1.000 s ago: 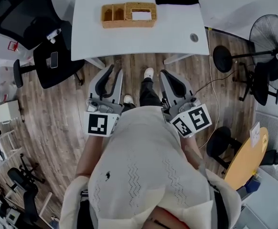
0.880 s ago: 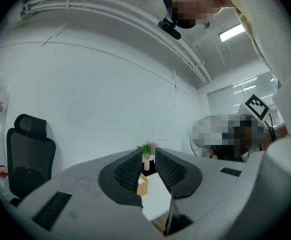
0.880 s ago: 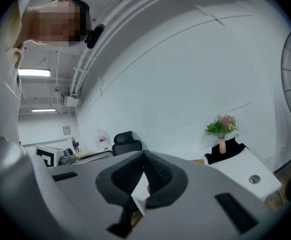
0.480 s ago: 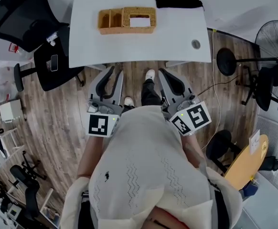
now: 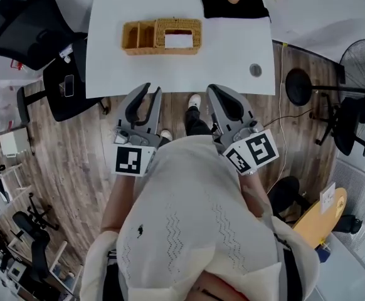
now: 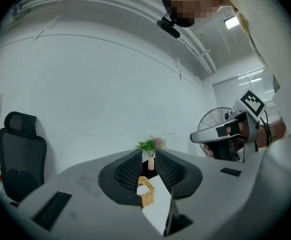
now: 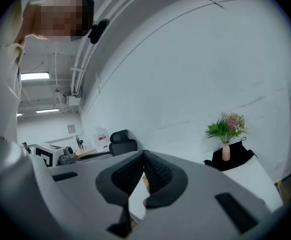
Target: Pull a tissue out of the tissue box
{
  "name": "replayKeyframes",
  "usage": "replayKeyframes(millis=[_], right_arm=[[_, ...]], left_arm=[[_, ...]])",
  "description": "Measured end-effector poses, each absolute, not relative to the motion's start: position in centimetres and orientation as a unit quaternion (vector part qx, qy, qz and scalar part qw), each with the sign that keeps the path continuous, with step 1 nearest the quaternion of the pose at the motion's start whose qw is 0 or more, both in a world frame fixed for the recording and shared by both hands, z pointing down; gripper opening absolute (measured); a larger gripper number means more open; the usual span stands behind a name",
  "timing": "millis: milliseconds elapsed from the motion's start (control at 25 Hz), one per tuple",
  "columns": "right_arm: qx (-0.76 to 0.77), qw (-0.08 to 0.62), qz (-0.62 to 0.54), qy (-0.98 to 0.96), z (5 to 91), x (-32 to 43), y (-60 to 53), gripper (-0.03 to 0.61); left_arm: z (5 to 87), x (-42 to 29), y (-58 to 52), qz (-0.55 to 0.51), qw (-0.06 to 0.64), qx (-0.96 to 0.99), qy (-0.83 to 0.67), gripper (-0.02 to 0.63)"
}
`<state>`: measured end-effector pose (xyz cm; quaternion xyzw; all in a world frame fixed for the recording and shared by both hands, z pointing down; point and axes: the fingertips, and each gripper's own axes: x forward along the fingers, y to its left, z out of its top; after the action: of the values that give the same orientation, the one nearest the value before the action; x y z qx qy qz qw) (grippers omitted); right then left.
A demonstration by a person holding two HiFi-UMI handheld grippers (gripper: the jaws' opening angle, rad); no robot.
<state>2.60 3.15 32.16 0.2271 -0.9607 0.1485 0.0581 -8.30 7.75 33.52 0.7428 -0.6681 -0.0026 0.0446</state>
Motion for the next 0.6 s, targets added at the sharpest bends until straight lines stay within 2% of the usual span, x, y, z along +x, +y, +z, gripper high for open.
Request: replayKeyframes(millis=[600], right_arm=[[0.157,0.064,0.146,-0.975,32.1,3.0,-6.3,0.002]], left_arm=[[33.9,-6.8,0.1,0.011,0.045,0.71,-0.703,0.083]])
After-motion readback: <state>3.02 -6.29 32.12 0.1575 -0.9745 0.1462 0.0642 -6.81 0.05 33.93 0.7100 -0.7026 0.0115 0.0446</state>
